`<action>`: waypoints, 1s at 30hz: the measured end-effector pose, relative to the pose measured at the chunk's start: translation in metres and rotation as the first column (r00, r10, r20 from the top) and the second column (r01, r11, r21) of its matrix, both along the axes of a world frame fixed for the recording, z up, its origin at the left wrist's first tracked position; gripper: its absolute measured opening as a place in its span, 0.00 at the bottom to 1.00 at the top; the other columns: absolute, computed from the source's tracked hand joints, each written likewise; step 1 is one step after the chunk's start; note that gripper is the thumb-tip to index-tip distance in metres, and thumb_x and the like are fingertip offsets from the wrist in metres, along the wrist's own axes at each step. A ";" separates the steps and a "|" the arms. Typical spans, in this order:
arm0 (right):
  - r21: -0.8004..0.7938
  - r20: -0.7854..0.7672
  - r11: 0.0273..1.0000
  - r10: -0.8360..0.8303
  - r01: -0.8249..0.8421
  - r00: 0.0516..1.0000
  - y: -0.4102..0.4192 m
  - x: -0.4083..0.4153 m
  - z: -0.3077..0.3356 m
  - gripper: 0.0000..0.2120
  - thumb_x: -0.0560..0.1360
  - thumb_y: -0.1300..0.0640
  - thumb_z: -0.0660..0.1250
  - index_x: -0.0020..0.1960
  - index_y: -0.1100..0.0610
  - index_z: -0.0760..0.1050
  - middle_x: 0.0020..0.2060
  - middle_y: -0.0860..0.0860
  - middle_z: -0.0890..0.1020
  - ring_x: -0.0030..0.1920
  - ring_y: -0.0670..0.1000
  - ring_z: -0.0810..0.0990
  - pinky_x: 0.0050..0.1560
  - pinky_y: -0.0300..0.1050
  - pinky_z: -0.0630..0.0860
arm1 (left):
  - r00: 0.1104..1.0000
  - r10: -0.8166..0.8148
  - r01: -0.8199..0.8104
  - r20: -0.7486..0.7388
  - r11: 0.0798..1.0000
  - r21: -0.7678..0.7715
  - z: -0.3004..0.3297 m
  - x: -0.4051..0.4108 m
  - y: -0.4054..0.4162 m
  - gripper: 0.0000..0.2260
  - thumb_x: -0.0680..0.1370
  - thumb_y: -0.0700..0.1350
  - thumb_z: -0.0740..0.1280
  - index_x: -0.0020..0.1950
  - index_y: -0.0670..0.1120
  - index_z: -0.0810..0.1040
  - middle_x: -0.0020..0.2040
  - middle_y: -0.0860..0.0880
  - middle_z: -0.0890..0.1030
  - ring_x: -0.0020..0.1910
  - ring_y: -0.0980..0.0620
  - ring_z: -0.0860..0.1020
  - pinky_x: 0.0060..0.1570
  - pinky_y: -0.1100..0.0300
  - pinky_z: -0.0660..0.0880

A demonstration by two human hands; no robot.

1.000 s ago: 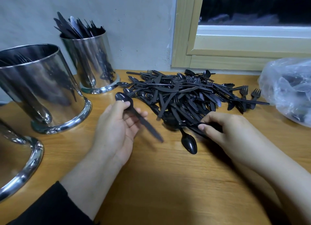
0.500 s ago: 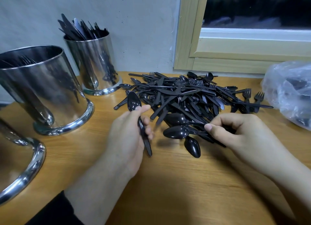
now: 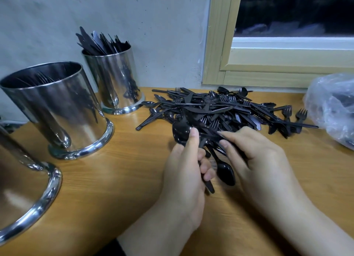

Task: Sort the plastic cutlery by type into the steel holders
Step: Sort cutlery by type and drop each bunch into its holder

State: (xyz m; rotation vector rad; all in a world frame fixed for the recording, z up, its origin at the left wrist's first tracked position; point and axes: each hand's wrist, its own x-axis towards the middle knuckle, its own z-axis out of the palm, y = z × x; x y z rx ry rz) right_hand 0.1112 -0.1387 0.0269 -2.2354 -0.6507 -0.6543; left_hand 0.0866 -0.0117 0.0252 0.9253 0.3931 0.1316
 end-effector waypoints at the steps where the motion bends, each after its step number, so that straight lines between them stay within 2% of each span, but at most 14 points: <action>1: -0.020 0.005 1.000 0.012 -0.012 1.000 0.001 -0.001 -0.001 0.12 0.79 0.55 0.65 0.58 0.56 0.83 0.40 0.47 0.78 0.42 0.44 0.76 0.45 0.29 0.70 | 1.000 0.015 -0.015 -0.016 1.000 -0.020 -0.001 0.001 0.000 0.13 0.82 0.54 0.66 0.52 0.44 0.72 0.33 0.52 0.66 0.26 0.56 0.64 0.24 0.63 0.62; 5: -0.078 0.025 0.996 0.035 -0.033 0.999 0.004 -0.004 -0.004 0.14 0.77 0.56 0.66 0.58 0.57 0.84 0.39 0.47 0.78 0.39 0.44 0.76 0.42 0.32 0.71 | 0.999 0.028 -0.031 -0.027 0.995 -0.091 -0.001 0.005 0.002 0.11 0.83 0.52 0.65 0.53 0.44 0.73 0.32 0.52 0.66 0.26 0.56 0.63 0.23 0.63 0.62; 9: -0.107 -0.019 0.991 0.080 -0.082 0.997 0.006 -0.006 -0.003 0.10 0.77 0.54 0.65 0.53 0.54 0.83 0.38 0.45 0.77 0.36 0.45 0.77 0.39 0.38 0.73 | 0.999 -0.002 -0.002 -0.033 0.992 -0.129 -0.001 0.007 0.003 0.11 0.85 0.52 0.63 0.51 0.44 0.74 0.31 0.51 0.66 0.25 0.55 0.63 0.22 0.63 0.61; 14: -0.047 -0.121 0.991 0.122 -0.128 0.985 0.006 -0.008 -0.004 0.08 0.77 0.53 0.65 0.52 0.46 0.82 0.37 0.40 0.77 0.41 0.43 0.79 0.43 0.31 0.71 | 0.999 -0.043 0.041 -0.014 0.992 -0.119 -0.002 0.003 0.002 0.13 0.85 0.51 0.61 0.46 0.44 0.75 0.31 0.52 0.66 0.25 0.56 0.64 0.23 0.64 0.61; 19: 0.066 -0.096 0.997 0.036 -0.030 0.995 0.001 -0.001 -0.006 0.09 0.79 0.60 0.69 0.56 0.50 0.83 0.40 0.41 0.79 0.46 0.42 0.79 0.47 0.27 0.69 | 0.999 -0.023 0.020 -0.030 0.996 -0.089 -0.003 0.002 0.003 0.15 0.86 0.51 0.60 0.54 0.40 0.77 0.31 0.52 0.67 0.25 0.56 0.62 0.23 0.64 0.60; 23: 0.092 0.005 0.995 -0.029 0.028 1.000 -0.003 0.001 -0.003 0.11 0.79 0.59 0.66 0.59 0.55 0.83 0.40 0.46 0.79 0.44 0.45 0.78 0.46 0.28 0.69 | 0.999 -0.009 0.007 -0.032 0.999 -0.044 -0.005 0.000 0.003 0.15 0.86 0.50 0.59 0.61 0.42 0.81 0.31 0.52 0.67 0.25 0.57 0.62 0.23 0.63 0.62; 27: 0.071 0.054 0.996 -0.056 0.052 0.997 -0.003 0.002 -0.003 0.11 0.80 0.58 0.65 0.58 0.57 0.83 0.40 0.49 0.79 0.42 0.47 0.77 0.46 0.31 0.70 | 0.999 -0.033 0.033 -0.023 0.999 -0.024 -0.004 -0.002 0.001 0.15 0.85 0.51 0.61 0.60 0.43 0.81 0.31 0.52 0.66 0.25 0.57 0.62 0.23 0.63 0.60; 30: 0.010 0.033 1.000 0.005 -0.005 0.999 0.002 -0.001 -0.004 0.12 0.77 0.57 0.66 0.58 0.57 0.84 0.39 0.48 0.79 0.40 0.46 0.78 0.43 0.35 0.73 | 0.999 -0.051 0.052 0.006 0.997 -0.064 -0.003 -0.002 0.000 0.10 0.84 0.48 0.63 0.49 0.43 0.77 0.30 0.52 0.65 0.25 0.56 0.61 0.22 0.64 0.59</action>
